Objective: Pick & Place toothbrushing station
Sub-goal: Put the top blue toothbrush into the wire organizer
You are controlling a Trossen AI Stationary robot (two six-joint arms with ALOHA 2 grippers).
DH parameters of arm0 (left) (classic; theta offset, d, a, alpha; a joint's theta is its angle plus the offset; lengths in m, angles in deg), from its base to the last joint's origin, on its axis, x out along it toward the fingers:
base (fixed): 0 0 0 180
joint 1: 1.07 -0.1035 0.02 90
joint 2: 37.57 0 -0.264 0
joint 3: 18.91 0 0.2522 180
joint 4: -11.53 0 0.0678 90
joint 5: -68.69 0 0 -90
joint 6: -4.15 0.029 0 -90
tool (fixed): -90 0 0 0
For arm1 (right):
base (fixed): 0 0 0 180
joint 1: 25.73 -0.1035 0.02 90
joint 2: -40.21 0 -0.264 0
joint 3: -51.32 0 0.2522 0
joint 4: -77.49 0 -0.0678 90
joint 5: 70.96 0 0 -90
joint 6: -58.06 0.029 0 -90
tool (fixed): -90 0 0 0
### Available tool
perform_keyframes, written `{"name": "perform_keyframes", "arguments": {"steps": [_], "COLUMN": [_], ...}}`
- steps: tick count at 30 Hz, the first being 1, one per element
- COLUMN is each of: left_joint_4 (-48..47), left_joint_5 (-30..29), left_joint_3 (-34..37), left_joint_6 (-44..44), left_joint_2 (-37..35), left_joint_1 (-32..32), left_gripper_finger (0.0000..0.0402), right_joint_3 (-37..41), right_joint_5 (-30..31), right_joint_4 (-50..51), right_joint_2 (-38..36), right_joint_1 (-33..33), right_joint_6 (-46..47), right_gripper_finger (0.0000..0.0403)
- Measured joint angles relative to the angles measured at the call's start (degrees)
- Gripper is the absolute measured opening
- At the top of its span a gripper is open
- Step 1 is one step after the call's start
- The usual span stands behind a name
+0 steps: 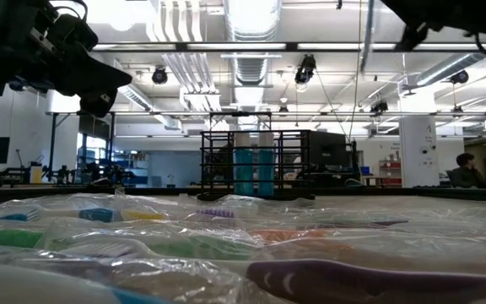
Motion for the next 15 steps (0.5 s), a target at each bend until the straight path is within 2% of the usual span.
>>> {"name": "perform_keyframes", "arguments": {"steps": [8, 11, 15], "left_joint_4": [0.0, -0.01, -0.06], "left_joint_5": [-0.07, -0.07, -0.05], "left_joint_3": [0.0, 0.0, 0.02], "left_joint_6": [0.02, -0.04, -0.07], "left_joint_2": [0.0, 0.0, 0.0], "left_joint_1": [0.03, 0.02, 0.02], "left_gripper_finger": [0.0014, 0.0014, 0.0014], "right_joint_3": [-9.09, -10.25, -9.99], "right_joint_5": [-4.86, -5.76, -11.65], "right_joint_4": [-1.19, -6.81, -15.9], "right_joint_2": [16.58, 22.43, 30.11], "right_joint_1": [4.79, 7.23, 11.7], "right_joint_6": [-2.16, -2.17, 0.66], "right_gripper_finger": [0.0008, 0.0008, 0.0008]}}
